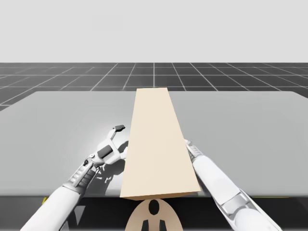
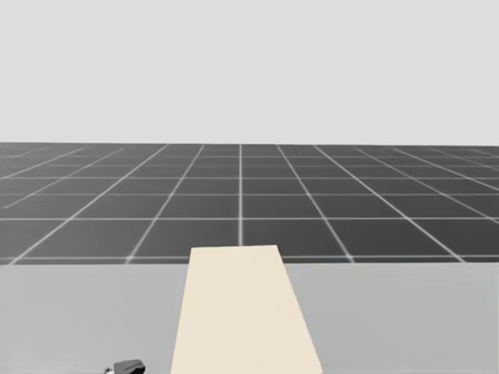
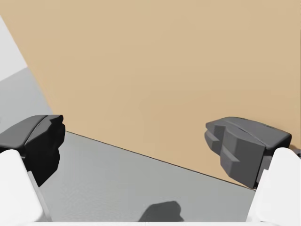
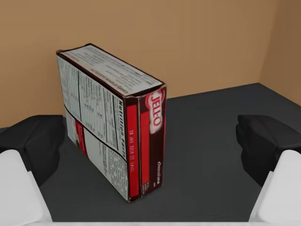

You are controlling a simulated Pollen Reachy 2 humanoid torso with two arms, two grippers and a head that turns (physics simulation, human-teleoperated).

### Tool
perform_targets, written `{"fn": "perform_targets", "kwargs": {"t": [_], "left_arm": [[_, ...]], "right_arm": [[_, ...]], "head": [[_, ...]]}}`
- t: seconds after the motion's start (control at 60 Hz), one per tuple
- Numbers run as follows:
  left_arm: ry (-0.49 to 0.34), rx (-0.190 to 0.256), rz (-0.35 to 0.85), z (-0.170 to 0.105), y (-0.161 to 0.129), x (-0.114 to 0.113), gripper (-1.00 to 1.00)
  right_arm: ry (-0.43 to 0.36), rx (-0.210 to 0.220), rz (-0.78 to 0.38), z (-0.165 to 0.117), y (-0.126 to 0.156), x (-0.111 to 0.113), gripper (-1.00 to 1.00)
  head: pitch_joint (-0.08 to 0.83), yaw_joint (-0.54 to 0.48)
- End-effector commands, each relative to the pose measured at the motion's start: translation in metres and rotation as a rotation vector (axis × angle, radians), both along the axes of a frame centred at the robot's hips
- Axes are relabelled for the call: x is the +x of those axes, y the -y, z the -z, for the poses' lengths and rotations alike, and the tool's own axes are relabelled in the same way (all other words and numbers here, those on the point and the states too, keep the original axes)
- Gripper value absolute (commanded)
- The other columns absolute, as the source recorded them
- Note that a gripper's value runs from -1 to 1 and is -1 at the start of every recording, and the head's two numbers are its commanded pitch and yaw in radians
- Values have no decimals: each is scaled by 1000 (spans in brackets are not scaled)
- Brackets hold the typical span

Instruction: Retrieve the object from inside the box.

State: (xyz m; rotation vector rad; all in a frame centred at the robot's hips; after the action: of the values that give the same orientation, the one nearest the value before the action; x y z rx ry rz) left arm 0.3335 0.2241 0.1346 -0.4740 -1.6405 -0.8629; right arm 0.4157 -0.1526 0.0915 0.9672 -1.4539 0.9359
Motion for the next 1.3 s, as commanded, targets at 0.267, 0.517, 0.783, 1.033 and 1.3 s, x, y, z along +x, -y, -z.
{"fn": "perform_targets", "kwargs": {"t": [0.267, 0.517, 0.783, 1.033, 1.3], "left_arm": [[12, 19, 12, 1, 2, -2, -1000], [22, 30, 4, 1, 1, -2, -1000], [21, 37, 1, 2, 1, -1, -1000], [25, 34, -10, 1, 0, -1, -1000], [27, 20, -26, -2, -4, 0, -1000]], "right_arm": [[0, 232, -431, 4, -82, 1, -1000], [41, 256, -444, 5, -105, -18, 64], [52, 251, -414, 1, -83, -25, 1000], [127, 209, -299, -10, -27, -35, 1000], [205, 153, -141, -15, 68, -70, 1000]], "head": [[104, -5], [105, 0], [104, -8], [95, -12], [84, -15]]}}
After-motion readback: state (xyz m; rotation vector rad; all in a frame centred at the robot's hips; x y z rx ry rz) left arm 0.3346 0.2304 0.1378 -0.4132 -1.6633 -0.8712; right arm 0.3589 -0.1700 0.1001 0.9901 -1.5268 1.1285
